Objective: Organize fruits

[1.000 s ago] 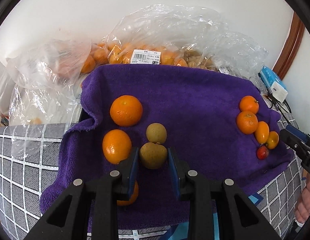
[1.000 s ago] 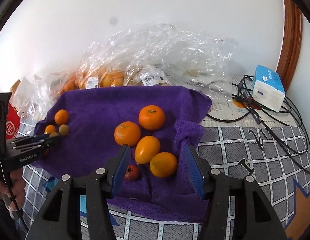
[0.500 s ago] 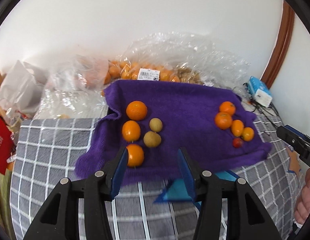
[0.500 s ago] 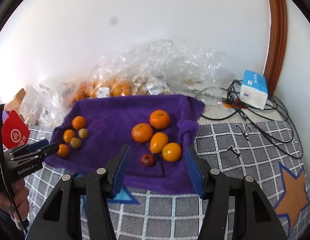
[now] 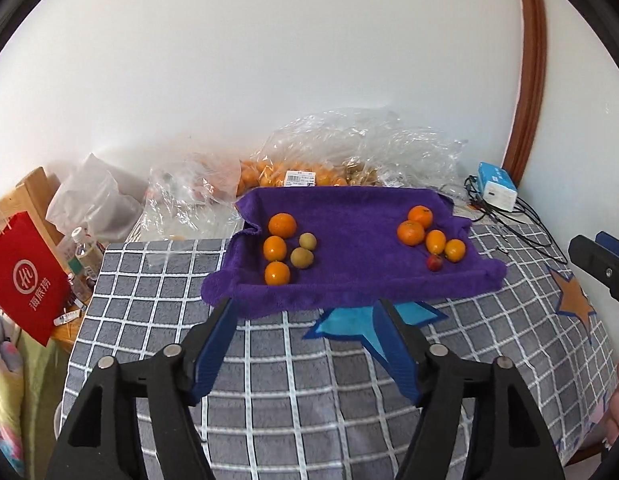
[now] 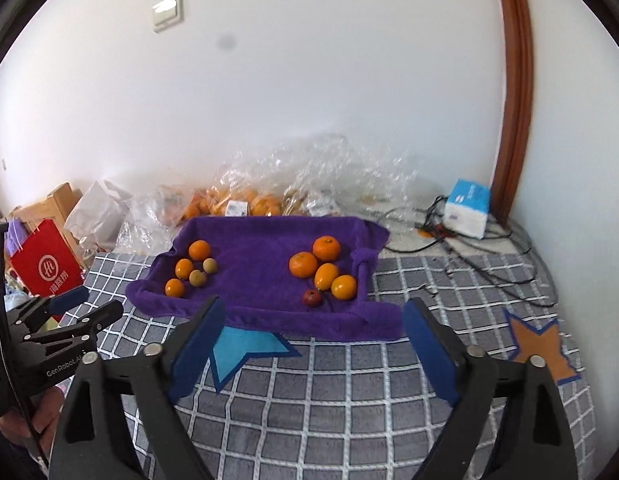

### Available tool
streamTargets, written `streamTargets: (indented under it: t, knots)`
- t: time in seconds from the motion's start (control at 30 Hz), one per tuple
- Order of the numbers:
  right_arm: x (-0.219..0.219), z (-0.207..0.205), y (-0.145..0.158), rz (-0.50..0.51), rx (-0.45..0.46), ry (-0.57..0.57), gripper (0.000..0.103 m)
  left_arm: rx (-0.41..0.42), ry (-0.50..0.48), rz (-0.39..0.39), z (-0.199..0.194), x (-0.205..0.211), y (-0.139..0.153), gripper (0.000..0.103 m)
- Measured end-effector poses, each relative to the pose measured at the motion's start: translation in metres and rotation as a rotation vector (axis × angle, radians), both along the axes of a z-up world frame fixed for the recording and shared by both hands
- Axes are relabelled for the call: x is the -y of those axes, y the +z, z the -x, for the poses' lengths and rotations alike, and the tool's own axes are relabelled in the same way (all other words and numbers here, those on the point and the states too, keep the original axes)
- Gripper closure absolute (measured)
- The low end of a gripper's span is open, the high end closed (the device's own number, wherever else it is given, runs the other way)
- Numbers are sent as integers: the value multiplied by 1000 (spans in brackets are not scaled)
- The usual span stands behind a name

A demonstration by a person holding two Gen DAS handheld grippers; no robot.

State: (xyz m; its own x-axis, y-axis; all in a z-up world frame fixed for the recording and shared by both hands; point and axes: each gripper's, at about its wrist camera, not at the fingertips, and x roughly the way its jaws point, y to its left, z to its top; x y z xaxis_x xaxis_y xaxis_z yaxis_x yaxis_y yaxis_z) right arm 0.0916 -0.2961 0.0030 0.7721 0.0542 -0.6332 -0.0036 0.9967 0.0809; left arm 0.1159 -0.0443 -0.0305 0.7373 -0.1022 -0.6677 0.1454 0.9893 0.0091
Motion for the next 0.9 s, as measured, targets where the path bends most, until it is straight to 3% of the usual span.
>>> streamTargets:
  t: [0.2, 0.47, 0.9]
  knots:
    - [0, 23, 6, -6, -5, -3, 3, 49, 3, -28, 30, 11, 12, 15]
    - [-4, 50, 12, 11, 10, -17, 3, 70, 22, 3, 49, 6, 23, 14]
    - [-5, 60, 17, 0, 21, -28, 3, 104, 38, 12, 61, 0, 34, 13]
